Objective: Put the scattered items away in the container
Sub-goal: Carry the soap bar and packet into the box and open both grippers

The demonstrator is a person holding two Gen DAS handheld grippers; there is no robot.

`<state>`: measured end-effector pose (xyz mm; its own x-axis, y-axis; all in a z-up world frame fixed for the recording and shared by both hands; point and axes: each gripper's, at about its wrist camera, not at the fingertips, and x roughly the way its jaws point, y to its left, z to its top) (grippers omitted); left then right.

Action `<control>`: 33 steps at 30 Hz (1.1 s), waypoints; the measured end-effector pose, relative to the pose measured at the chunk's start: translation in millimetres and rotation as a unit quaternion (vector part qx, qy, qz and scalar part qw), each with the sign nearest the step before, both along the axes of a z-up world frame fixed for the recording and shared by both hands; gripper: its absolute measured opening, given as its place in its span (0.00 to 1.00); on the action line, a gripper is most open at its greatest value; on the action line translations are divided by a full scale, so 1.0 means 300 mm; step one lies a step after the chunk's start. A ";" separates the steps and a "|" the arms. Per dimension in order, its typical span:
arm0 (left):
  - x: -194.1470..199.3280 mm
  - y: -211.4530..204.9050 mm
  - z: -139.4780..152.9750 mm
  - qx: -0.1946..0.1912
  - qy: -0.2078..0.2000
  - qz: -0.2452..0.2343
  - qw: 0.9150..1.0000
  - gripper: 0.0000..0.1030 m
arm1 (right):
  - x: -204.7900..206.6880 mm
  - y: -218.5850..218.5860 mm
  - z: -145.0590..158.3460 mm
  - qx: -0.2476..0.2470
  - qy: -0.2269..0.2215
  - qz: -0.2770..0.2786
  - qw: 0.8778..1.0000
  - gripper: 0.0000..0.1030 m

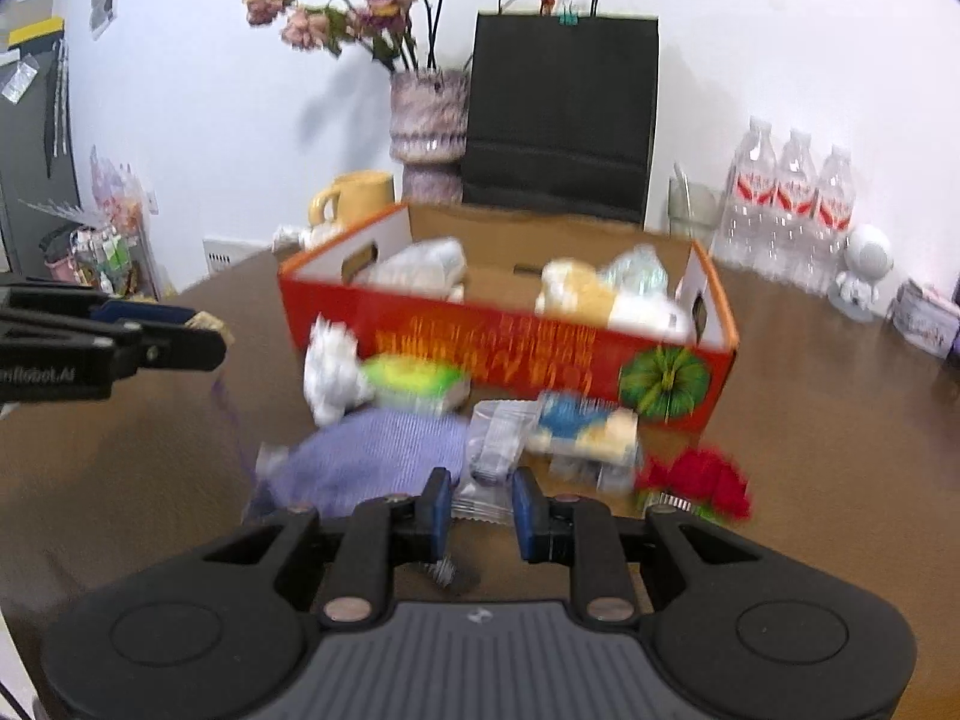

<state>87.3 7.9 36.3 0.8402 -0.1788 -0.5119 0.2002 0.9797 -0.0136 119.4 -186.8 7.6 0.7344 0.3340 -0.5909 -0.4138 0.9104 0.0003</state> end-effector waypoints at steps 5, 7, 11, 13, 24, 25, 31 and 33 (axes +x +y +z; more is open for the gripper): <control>0.180 -0.002 0.103 -0.001 -0.024 0.000 1.000 0.30 | 0.161 -0.004 0.112 -0.008 -0.028 0.003 1.000 0.20; 0.273 -0.010 0.125 -0.003 -0.017 0.003 1.000 0.30 | 0.256 0.007 0.142 -0.008 -0.022 0.006 1.000 0.20; 0.482 -0.021 0.119 -0.016 0.039 0.012 0.999 0.30 | 0.456 0.047 0.149 -0.005 0.020 0.012 1.000 0.20; 0.577 -0.027 0.088 -0.016 0.075 0.018 0.997 0.30 | 0.543 0.076 0.130 -0.007 0.049 0.017 0.999 0.20; 0.746 -0.023 -0.091 0.015 0.167 0.032 0.985 0.30 | 0.743 0.179 -0.018 -0.025 0.165 0.056 0.984 0.20; 0.747 -0.022 -0.097 0.016 0.169 0.032 0.985 0.30 | 0.746 0.182 -0.024 -0.026 0.168 0.056 0.984 0.20; 0.743 -0.016 -0.099 0.008 0.170 0.028 0.985 0.37 | 0.749 0.193 -0.038 -0.027 0.175 0.050 0.983 0.27; 0.733 -0.014 -0.089 0.001 0.165 0.026 0.986 0.46 | 0.742 0.188 -0.029 -0.026 0.175 0.048 0.983 0.44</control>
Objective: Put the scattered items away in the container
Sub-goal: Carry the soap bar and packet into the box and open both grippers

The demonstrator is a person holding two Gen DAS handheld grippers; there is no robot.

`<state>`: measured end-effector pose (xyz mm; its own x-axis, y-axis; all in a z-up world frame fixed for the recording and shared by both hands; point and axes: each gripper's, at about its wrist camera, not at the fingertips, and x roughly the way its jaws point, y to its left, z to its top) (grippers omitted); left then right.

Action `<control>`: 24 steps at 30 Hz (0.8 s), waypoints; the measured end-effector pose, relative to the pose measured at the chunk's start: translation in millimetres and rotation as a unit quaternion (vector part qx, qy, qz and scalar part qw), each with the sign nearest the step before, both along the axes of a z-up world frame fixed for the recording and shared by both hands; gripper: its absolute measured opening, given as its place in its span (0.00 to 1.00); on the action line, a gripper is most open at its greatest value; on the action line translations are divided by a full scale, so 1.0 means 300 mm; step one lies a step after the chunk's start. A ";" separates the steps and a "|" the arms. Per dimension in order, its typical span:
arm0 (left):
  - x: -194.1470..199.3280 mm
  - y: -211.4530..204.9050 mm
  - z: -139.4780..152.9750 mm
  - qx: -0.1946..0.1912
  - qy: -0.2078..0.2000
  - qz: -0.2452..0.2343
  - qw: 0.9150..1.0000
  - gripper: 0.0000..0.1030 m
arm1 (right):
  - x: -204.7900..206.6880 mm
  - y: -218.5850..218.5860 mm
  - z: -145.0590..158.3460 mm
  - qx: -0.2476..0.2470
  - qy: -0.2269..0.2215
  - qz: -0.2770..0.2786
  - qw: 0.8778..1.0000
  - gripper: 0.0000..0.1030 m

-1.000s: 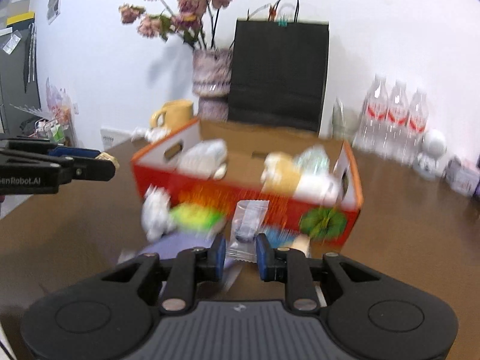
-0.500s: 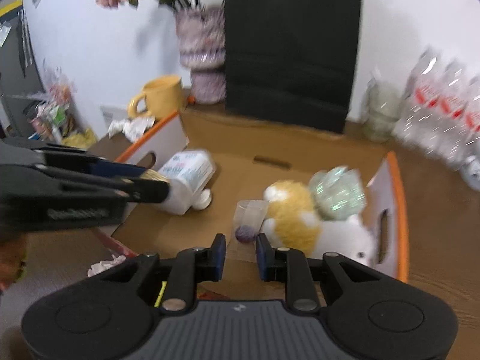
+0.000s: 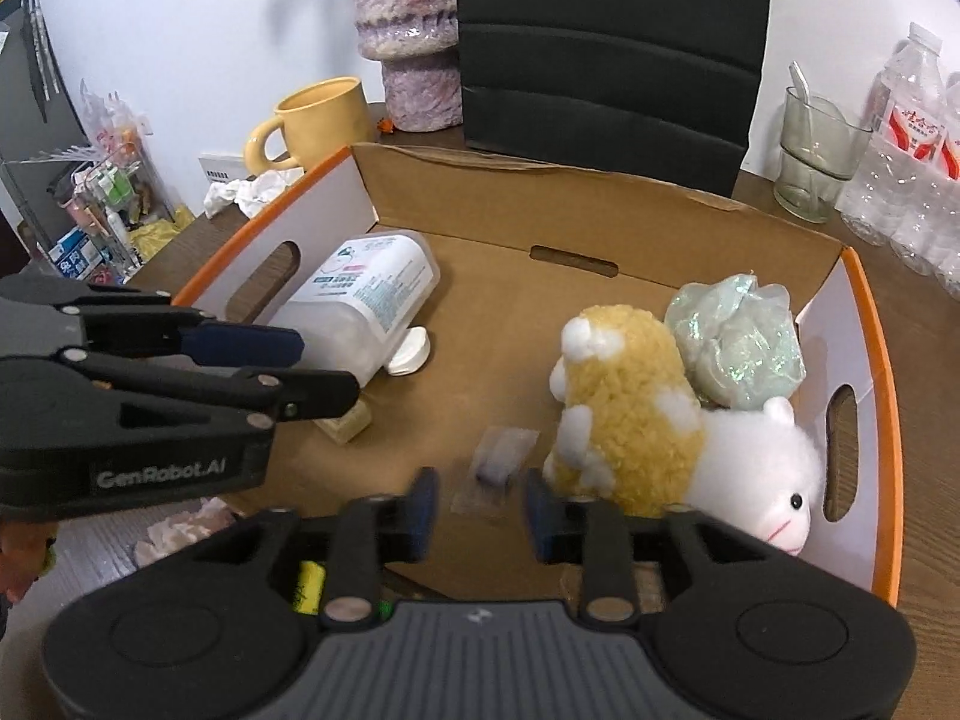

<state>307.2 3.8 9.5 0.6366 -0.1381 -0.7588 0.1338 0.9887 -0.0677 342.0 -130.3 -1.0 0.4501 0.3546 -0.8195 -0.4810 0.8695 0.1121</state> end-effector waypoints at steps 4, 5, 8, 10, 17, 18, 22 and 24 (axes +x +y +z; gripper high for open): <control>-0.042 0.018 0.041 -0.004 -0.025 0.004 1.000 0.66 | -0.039 -0.015 0.045 0.006 -0.019 0.000 1.000 0.64; -0.054 0.025 0.054 -0.007 -0.032 0.006 0.999 0.69 | -0.054 -0.020 0.061 0.007 -0.028 0.001 1.000 0.72; -0.118 0.049 0.103 -0.018 -0.066 0.009 0.998 0.83 | -0.121 -0.048 0.117 0.016 -0.062 0.000 0.998 0.89; -0.179 0.061 0.133 -0.021 -0.102 0.015 0.994 1.00 | -0.181 -0.079 0.155 0.023 -0.094 -0.001 0.995 0.98; -0.421 0.101 0.149 -0.034 -0.189 0.022 0.981 1.00 | -0.430 -0.208 0.197 0.038 -0.176 -0.033 0.983 1.00; -0.445 0.108 0.138 -0.037 -0.189 0.025 0.981 1.00 | -0.463 -0.228 0.188 0.039 -0.180 -0.041 0.982 1.00; -0.540 0.134 0.078 -0.036 -0.184 0.038 0.981 1.00 | -0.576 -0.285 0.133 0.038 -0.185 -0.070 0.980 1.00; -0.581 0.144 0.044 -0.037 -0.177 0.045 0.983 1.00 | -0.624 -0.307 0.096 0.033 -0.185 -0.086 0.978 1.00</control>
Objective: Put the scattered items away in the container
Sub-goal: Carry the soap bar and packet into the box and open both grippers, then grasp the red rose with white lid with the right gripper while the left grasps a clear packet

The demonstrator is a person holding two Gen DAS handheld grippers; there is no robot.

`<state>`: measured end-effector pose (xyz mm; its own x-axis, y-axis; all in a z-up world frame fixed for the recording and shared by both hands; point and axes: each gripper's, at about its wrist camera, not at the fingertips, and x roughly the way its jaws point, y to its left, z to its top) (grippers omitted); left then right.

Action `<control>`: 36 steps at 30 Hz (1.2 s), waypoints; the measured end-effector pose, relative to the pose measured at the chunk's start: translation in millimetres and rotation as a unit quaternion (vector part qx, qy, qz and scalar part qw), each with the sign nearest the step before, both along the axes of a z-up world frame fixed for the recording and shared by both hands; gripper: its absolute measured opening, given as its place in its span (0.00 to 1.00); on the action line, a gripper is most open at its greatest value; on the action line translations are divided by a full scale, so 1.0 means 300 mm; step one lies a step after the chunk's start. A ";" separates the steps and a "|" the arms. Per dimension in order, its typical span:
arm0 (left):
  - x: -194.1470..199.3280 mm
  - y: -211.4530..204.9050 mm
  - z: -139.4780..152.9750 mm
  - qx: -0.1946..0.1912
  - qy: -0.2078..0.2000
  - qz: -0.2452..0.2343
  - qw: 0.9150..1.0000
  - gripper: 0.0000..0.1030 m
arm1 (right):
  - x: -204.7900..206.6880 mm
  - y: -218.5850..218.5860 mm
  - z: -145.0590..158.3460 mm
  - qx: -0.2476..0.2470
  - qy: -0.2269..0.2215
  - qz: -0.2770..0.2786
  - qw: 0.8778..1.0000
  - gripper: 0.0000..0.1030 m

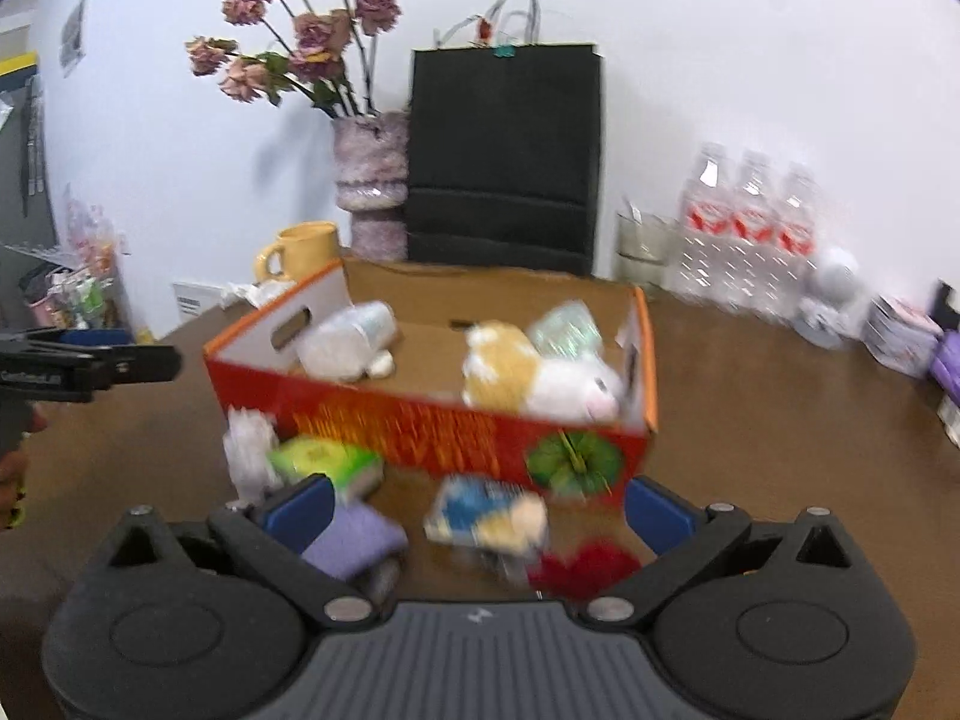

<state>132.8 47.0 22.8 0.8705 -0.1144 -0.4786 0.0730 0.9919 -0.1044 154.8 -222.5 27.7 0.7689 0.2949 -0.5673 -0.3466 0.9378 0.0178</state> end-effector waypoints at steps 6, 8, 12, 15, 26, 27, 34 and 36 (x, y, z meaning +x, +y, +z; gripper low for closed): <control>-0.091 0.017 -0.084 -0.012 0.031 0.011 0.999 1.00 | -0.114 -0.045 -0.085 0.007 0.010 -0.038 0.999 1.00; -0.118 0.009 -0.100 -0.007 0.034 0.015 0.999 1.00 | -0.136 -0.050 -0.102 0.006 0.012 -0.049 0.999 1.00; -0.166 -0.005 -0.126 -0.016 0.040 0.014 0.999 1.00 | -0.161 -0.058 -0.134 0.015 0.021 -0.063 0.998 1.00; -0.167 -0.019 -0.137 -0.014 0.044 0.008 0.999 1.00 | -0.155 -0.055 -0.147 0.018 0.029 -0.064 0.997 1.00; -0.125 -0.046 -0.152 0.012 0.049 0.000 0.999 1.00 | -0.138 -0.054 -0.168 0.012 0.036 -0.069 0.997 1.00; -0.119 -0.048 -0.156 0.015 0.052 -0.002 0.999 1.00 | -0.137 -0.056 -0.170 0.012 0.038 -0.070 0.997 1.00; -0.098 -0.084 -0.190 0.078 0.068 -0.027 0.994 0.95 | -0.121 -0.067 -0.191 0.004 0.049 -0.080 0.996 1.00; -0.095 -0.088 -0.194 0.085 0.071 -0.036 0.993 0.93 | -0.118 -0.071 -0.197 0.003 0.051 -0.082 0.995 1.00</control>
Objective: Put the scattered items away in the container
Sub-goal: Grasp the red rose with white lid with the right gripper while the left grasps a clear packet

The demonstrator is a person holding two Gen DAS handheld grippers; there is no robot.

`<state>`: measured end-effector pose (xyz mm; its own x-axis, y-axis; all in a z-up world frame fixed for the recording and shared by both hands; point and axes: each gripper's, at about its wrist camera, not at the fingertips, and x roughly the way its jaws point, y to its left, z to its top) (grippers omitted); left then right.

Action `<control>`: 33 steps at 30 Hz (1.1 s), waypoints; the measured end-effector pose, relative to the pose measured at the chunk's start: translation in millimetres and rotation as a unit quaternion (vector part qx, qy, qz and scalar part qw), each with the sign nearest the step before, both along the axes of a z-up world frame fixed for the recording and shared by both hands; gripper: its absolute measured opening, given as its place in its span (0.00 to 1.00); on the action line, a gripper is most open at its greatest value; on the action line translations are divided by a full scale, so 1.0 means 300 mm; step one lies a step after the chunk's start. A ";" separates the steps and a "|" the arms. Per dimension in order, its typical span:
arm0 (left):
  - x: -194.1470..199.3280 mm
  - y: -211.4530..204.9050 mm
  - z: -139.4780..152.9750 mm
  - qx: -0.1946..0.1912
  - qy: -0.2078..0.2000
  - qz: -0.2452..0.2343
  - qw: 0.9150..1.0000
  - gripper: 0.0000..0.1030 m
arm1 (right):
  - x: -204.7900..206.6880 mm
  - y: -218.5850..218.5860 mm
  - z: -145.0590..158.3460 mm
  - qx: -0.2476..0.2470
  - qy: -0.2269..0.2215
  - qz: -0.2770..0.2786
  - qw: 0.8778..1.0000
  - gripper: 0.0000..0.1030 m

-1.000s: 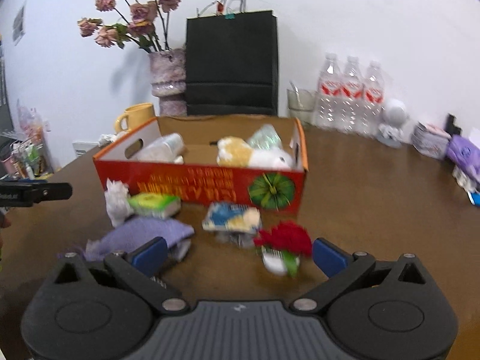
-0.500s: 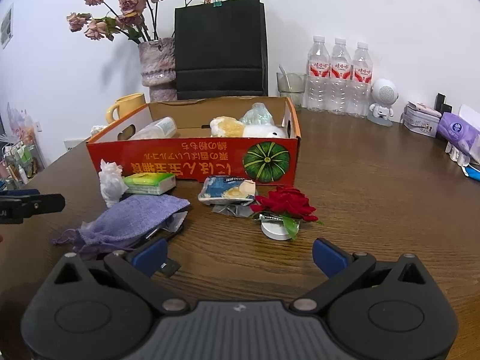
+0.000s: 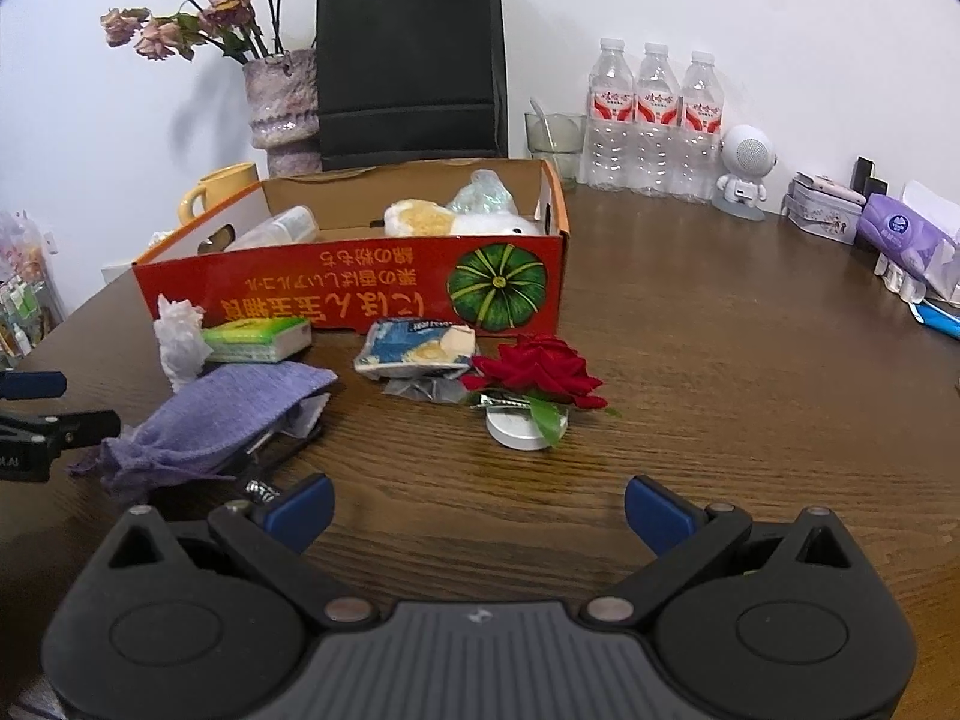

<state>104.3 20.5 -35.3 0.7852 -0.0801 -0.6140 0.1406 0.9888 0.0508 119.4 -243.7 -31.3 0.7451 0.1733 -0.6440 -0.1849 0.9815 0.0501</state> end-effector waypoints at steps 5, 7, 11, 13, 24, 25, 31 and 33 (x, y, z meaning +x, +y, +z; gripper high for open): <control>0.016 -0.031 -0.017 0.020 0.010 -0.034 0.999 0.82 | 0.023 0.004 -0.012 -0.012 0.001 0.003 1.000 1.00; 0.026 -0.047 -0.026 0.031 0.014 -0.043 0.999 0.74 | 0.043 0.007 -0.013 -0.020 -0.001 0.006 1.000 1.00; 0.043 -0.073 -0.038 0.044 0.020 -0.066 0.997 0.58 | 0.104 0.012 -0.012 -0.036 -0.006 0.009 0.999 1.00; 0.046 -0.082 -0.040 0.046 0.020 -0.072 0.996 0.52 | 0.140 0.014 -0.017 -0.045 -0.007 0.005 0.999 1.00; 0.061 -0.092 -0.040 0.036 0.022 -0.068 0.997 0.47 | 0.241 0.010 -0.051 -0.045 0.013 -0.006 0.999 0.61; 0.063 -0.092 -0.040 0.033 0.023 -0.068 0.997 0.47 | 0.242 0.008 -0.050 -0.043 0.014 -0.006 0.999 0.60; 0.074 -0.100 -0.042 0.011 0.026 -0.076 0.997 0.21 | 0.227 0.003 -0.046 -0.023 0.019 0.005 1.000 0.44; 0.074 -0.105 -0.043 0.008 0.024 -0.069 0.997 0.20 | 0.216 0.003 -0.046 -0.019 0.018 0.005 1.000 0.42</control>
